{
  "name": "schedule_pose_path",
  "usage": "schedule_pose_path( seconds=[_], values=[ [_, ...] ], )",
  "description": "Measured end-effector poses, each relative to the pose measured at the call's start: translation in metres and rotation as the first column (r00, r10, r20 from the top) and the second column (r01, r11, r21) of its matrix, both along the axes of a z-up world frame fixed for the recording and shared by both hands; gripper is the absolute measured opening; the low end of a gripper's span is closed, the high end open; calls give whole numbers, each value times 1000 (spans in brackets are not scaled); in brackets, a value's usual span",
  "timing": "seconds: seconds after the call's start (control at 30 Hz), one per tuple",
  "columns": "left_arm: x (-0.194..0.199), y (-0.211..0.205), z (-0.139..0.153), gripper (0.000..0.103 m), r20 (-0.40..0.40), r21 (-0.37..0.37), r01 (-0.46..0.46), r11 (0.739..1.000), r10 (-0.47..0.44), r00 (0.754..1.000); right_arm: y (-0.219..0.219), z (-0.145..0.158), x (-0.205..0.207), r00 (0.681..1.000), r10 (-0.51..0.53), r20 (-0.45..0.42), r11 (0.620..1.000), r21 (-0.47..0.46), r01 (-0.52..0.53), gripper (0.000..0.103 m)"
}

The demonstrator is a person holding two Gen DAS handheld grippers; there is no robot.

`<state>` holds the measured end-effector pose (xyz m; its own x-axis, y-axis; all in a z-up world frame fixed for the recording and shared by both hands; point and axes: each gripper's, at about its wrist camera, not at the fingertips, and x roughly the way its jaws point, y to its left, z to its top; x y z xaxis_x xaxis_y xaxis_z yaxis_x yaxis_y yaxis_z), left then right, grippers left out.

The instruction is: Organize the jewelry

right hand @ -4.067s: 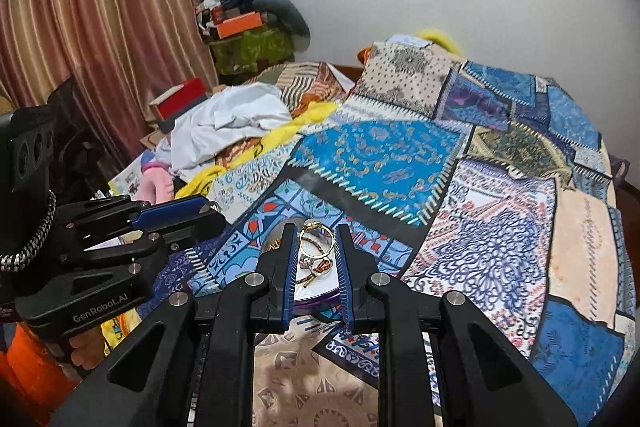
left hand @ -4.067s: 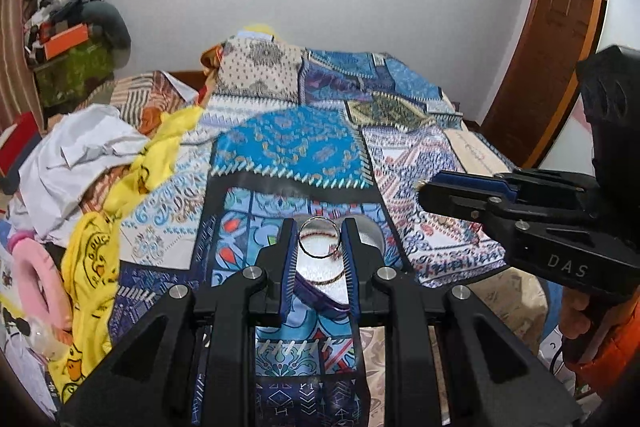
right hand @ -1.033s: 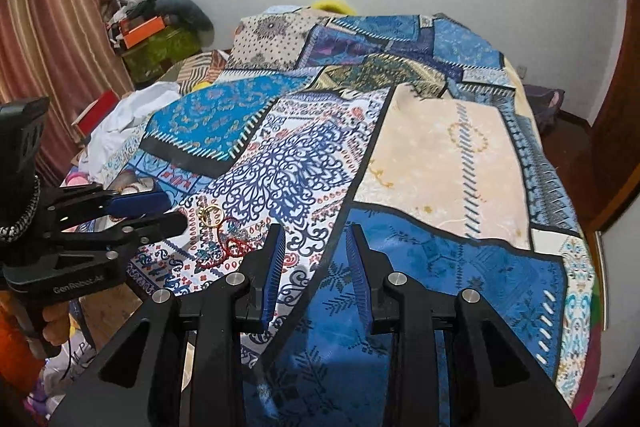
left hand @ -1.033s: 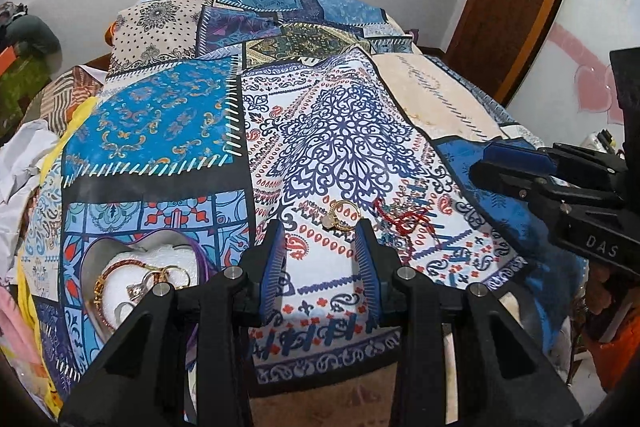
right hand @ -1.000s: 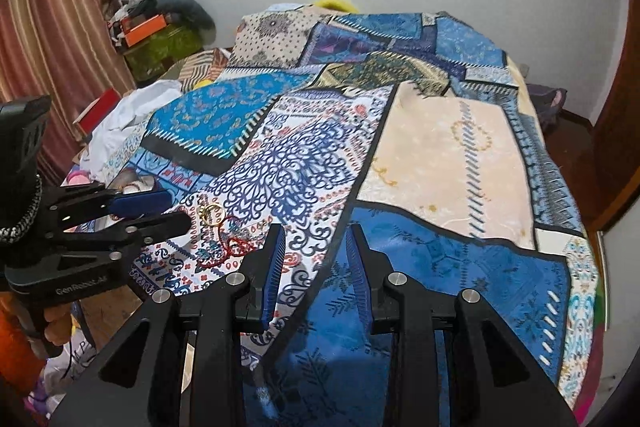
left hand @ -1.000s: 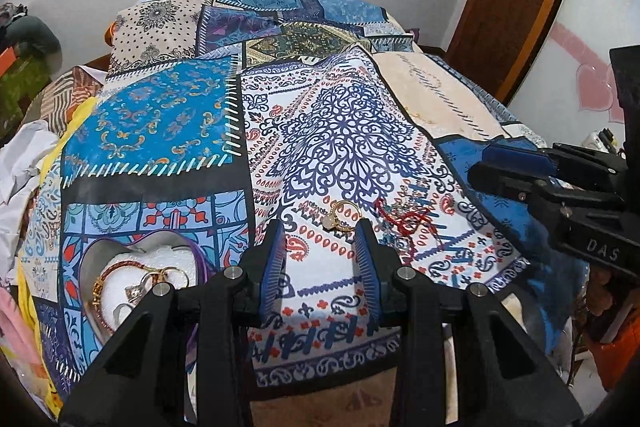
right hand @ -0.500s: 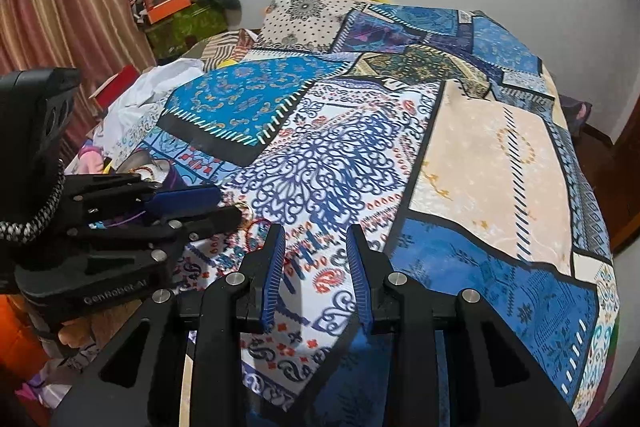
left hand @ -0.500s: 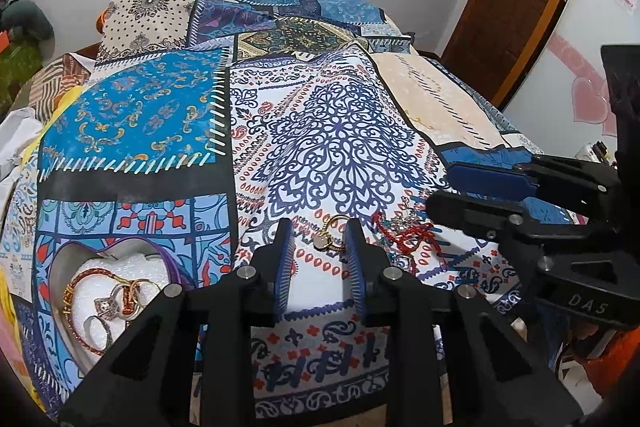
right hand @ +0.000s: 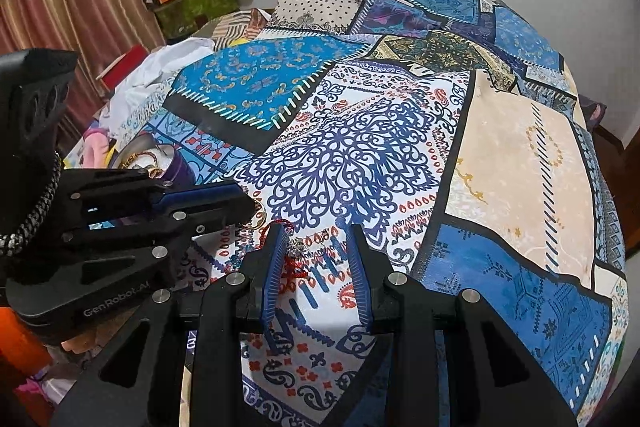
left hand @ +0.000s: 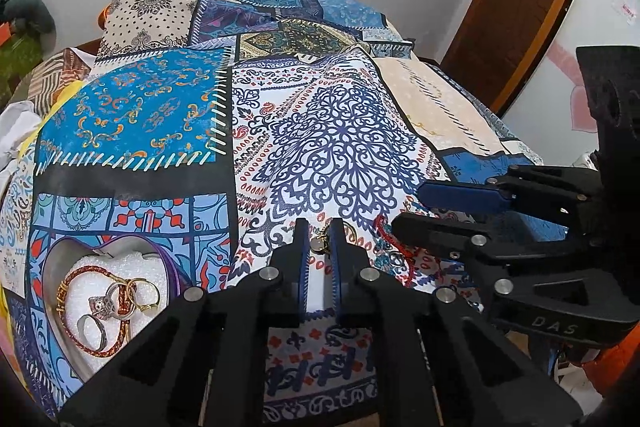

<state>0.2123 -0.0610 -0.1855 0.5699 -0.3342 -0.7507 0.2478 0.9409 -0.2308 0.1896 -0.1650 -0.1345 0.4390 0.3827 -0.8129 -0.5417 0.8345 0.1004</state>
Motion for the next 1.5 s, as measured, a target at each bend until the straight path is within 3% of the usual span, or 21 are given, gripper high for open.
schedule_pose_path(
  seconds=[0.17, 0.27, 0.63, 1.1, 1.5],
  values=[
    [-4, -1, 1, 8, 3, 5, 11, 1000, -11, 1000, 2, -3, 2, 1000, -1, 3, 1000, -15, 1, 28],
    [-6, -1, 3, 8, 4, 3, 16, 1000, -16, 1000, 0, -2, 3, 1000, -15, 8, 1000, -13, 15, 21],
    [-19, 2, 19, 7, 31, 1, 14, 1000, -14, 999, -7, 3, 1, 999, -41, 16, 999, 11, 41, 21],
    [-46, 16, 63, 7, 133, 3, -24, 1000, 23, 991, -16, 59, -22, 986, -95, 139, 994, 61, 87, 21],
    [-75, 57, 88, 7, 202, -1, -98, 995, 96, 975, 14, 85, -42, 977, -64, 202, 995, 93, 46, 21]
  ],
)
